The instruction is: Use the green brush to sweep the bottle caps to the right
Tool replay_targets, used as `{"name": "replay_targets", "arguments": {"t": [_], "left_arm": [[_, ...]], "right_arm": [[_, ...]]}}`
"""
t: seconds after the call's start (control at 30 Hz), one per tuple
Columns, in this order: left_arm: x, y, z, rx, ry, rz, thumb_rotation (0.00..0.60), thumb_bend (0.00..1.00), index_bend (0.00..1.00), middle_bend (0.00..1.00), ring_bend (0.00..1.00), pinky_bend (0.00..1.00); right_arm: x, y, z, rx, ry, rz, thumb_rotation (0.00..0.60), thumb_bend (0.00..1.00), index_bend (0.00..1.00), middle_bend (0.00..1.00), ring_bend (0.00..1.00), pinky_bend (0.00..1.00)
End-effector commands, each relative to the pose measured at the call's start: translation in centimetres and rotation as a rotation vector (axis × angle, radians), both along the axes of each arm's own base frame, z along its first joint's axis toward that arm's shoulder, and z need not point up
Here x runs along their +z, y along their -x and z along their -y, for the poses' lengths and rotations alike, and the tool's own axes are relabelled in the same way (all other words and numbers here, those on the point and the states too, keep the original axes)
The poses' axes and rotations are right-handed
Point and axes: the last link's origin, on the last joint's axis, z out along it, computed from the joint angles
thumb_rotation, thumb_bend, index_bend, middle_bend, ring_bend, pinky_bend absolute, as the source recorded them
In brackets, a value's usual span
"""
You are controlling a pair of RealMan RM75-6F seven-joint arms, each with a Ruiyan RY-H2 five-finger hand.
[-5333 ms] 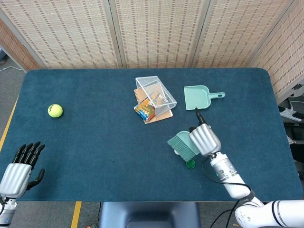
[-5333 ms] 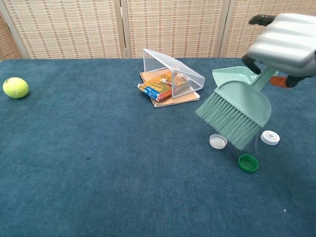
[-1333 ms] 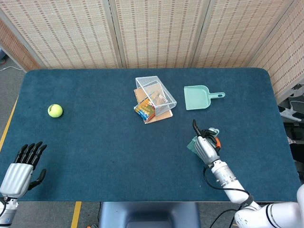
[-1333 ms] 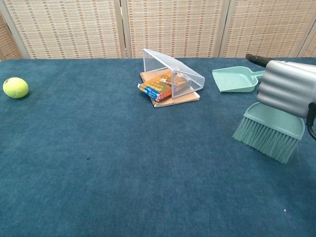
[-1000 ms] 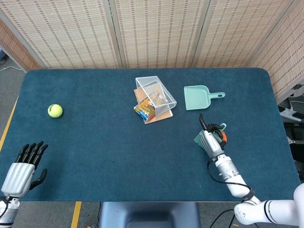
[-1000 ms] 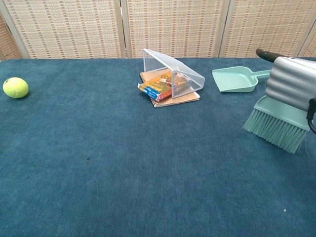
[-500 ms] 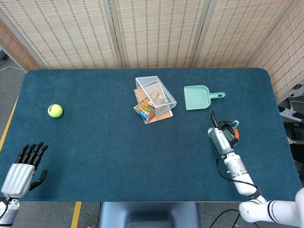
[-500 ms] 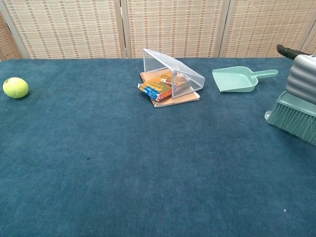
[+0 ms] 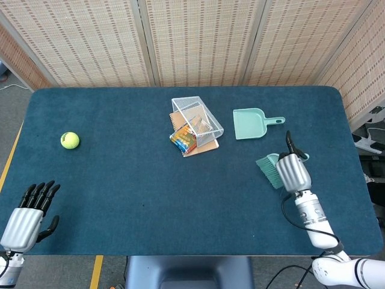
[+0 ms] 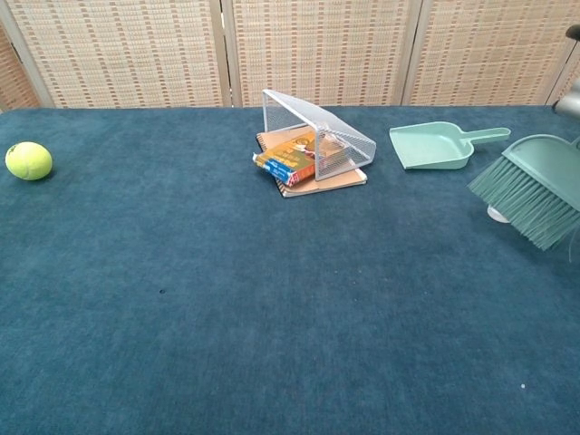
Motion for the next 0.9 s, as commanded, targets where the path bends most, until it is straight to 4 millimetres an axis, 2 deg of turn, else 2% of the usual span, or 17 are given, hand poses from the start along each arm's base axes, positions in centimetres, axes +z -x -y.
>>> {"name": "replay_targets", "arguments": {"t": [0.03, 0.07, 0.13, 0.4, 0.57, 0.67, 0.73, 0.83, 0.87, 0.9], "left_arm": [[-0.1, 0.0, 0.0, -0.001, 0.001, 0.0, 0.6, 0.44, 0.0, 0.0, 0.0, 0.05], [-0.2, 0.0, -0.1, 0.0, 0.004, -0.002, 0.6, 0.44, 0.0, 0.0, 0.0, 0.05], [-0.3, 0.0, -0.1, -0.001, 0.008, -0.003, 0.6, 0.44, 0.0, 0.0, 0.0, 0.05], [-0.2, 0.0, -0.1, 0.002, 0.005, 0.001, 0.6, 0.44, 0.0, 0.0, 0.0, 0.05], [-0.2, 0.1, -0.4, 0.005, 0.013, 0.002, 0.6, 0.44, 0.0, 0.0, 0.0, 0.05], [-0.2, 0.2, -0.5, 0.005, 0.016, 0.005, 0.6, 0.44, 0.0, 0.0, 0.0, 0.05], [-0.1, 0.6, -0.2, 0.014, 0.016, 0.004, 0.6, 0.44, 0.0, 0.0, 0.0, 0.05], [0.0, 0.5, 0.0, 0.008, 0.01, 0.009, 0.6, 0.44, 0.0, 0.0, 0.0, 0.05], [0.1, 0.6, 0.0, 0.009, 0.01, 0.009, 0.6, 0.44, 0.0, 0.0, 0.0, 0.05], [0.1, 0.6, 0.0, 0.009, 0.01, 0.009, 0.6, 0.44, 0.0, 0.0, 0.0, 0.05]], "right_arm": [[2.3, 0.1, -2.0, -0.044, 0.028, 0.283, 0.6, 0.6, 0.95, 0.8, 0.57, 0.0], [2.4, 0.6, -3.2, -0.075, 0.022, 0.397, 0.6, 0.6, 0.95, 0.8, 0.57, 0.0], [2.3, 1.3, -4.2, -0.084, 0.001, 0.482, 0.6, 0.6, 0.95, 0.8, 0.57, 0.0], [0.8, 2.4, -6.7, -0.146, -0.053, 0.73, 0.6, 0.6, 0.95, 0.8, 0.57, 0.0], [-3.0, 3.6, -8.2, -0.194, -0.096, 0.752, 0.6, 0.6, 0.95, 0.8, 0.57, 0.0], [-5.3, 4.4, -8.6, -0.226, -0.111, 0.737, 0.6, 0.59, 0.89, 0.8, 0.56, 0.0], [-6.2, 4.9, -8.7, -0.244, -0.105, 0.736, 0.6, 0.56, 0.71, 0.73, 0.49, 0.0], [-6.5, 5.2, -9.1, -0.24, -0.098, 0.702, 0.6, 0.45, 0.23, 0.41, 0.32, 0.0], [-6.4, 5.4, -9.4, -0.256, -0.093, 0.685, 0.6, 0.41, 0.11, 0.3, 0.25, 0.0], [-6.3, 5.5, -9.5, -0.269, -0.091, 0.675, 0.6, 0.38, 0.04, 0.2, 0.18, 0.0]]}}
